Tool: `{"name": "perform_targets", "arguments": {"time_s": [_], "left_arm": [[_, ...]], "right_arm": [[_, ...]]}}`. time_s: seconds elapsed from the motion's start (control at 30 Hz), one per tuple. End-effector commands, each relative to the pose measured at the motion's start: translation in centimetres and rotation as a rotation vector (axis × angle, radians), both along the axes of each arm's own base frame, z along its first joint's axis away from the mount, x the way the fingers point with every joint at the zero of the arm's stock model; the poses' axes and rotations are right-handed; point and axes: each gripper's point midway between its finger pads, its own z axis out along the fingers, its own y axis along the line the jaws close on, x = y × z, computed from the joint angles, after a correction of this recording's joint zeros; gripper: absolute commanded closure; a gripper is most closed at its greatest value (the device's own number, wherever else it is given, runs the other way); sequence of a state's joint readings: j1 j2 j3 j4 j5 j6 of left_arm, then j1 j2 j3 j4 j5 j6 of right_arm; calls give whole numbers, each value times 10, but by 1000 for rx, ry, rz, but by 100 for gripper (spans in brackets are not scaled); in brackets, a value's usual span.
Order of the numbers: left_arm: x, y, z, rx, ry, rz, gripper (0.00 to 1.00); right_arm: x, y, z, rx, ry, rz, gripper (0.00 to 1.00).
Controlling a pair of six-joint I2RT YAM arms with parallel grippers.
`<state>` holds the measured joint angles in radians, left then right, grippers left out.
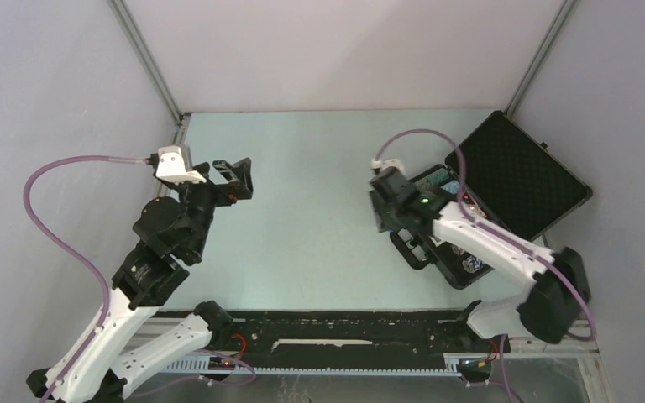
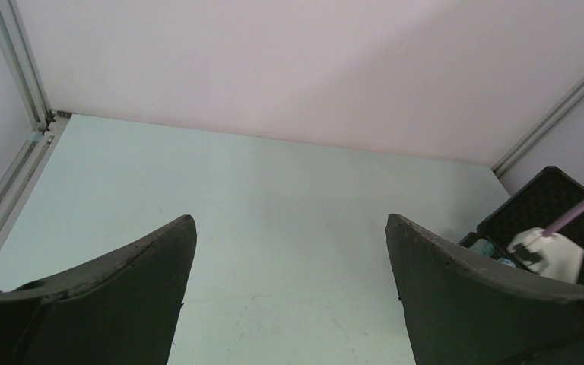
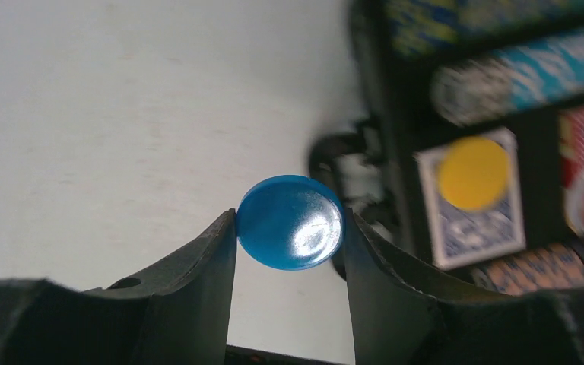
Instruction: Pack up texas hold em set
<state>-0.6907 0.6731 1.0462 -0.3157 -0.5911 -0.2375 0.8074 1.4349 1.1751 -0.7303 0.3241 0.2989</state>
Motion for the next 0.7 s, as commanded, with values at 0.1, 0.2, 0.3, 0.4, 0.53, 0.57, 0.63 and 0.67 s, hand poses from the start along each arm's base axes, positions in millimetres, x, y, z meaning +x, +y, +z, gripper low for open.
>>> {"name": "perform_targets", "arguments": {"time_s": [0.1,0.2,0.3,0.4,0.53,0.57,0.63,0.67], "left_arm": [[0,0,4,-34,-20,-4,0],[0,2,3,-34,-19,7,0],[4,0,0,-17,-6,16,0],[3,-4,0,-19,-4,-8,0],[5,-2,-2,-14,0,7,0],[6,-2,-2,-10,3,11,0],[6,-3,-2,-7,5,7,0],[6,-3,-2,-8,5,4,0]], "right_arm": [[-13,-118,5,30,5,-310,63],[-16,-143,-5,74,43,-396,64],[-18,-161,-15,56,90,-476,64],[-17,-166,-26,36,111,-499,63],[-12,-165,-39,26,157,-496,63],[-11,-166,-42,19,170,-497,63],[-8,-167,-46,-1,182,-499,63],[-7,-168,-48,-8,184,-499,63]]}}
